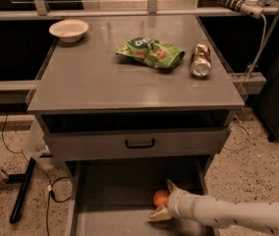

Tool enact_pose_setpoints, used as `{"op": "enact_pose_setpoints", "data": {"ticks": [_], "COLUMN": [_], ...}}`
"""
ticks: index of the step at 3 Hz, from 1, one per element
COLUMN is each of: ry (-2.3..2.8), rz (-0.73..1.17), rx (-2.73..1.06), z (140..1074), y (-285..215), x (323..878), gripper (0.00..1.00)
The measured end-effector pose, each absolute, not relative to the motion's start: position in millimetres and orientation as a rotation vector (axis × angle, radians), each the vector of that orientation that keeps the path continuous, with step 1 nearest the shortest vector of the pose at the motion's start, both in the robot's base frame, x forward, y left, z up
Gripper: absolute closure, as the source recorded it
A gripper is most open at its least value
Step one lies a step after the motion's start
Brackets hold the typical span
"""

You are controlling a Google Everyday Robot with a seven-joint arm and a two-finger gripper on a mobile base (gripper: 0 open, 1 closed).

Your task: Place orange into middle drawer

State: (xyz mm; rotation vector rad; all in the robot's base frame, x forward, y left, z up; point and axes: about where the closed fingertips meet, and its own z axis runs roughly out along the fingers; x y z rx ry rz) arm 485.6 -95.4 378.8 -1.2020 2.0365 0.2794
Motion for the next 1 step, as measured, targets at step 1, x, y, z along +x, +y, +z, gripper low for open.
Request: {"op": "enact_pose_setpoints", "data": {"ticks": [1], "ry": [2.036], "rz": [0.279], "rx": [-1.202], "z": [378.8], "y": [-95.4], "x": [485.6], "gripper": [0.0]}}
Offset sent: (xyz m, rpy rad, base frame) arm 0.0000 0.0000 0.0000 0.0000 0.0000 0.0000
